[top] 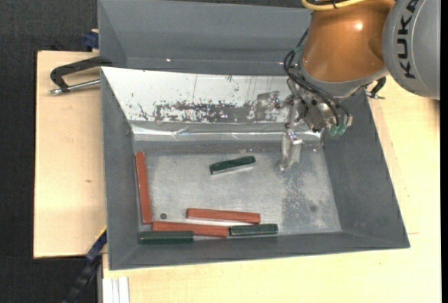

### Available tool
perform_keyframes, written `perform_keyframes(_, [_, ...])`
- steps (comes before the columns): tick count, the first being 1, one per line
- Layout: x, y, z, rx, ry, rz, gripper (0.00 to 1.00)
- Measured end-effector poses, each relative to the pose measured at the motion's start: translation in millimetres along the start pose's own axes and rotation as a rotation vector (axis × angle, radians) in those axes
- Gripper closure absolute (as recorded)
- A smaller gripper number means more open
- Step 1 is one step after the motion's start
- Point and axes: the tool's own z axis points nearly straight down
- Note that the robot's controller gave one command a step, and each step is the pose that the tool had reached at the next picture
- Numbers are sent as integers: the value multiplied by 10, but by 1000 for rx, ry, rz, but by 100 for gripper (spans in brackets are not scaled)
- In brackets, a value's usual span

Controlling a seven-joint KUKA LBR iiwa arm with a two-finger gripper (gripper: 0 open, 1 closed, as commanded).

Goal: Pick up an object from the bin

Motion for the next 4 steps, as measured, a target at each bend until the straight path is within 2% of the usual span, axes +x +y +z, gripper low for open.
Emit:
perform_keyframes(1, [-49, 42, 389, 2, -3, -57, 0])
perform_keyframes(2, [-27, 245, 872, 0, 4, -289, 0])
perform_keyframes(3, [-84, 251, 1375, -3, 4, -515, 100])
perform_keyframes(4, [-83, 251, 1375, -3, 4, -515, 100])
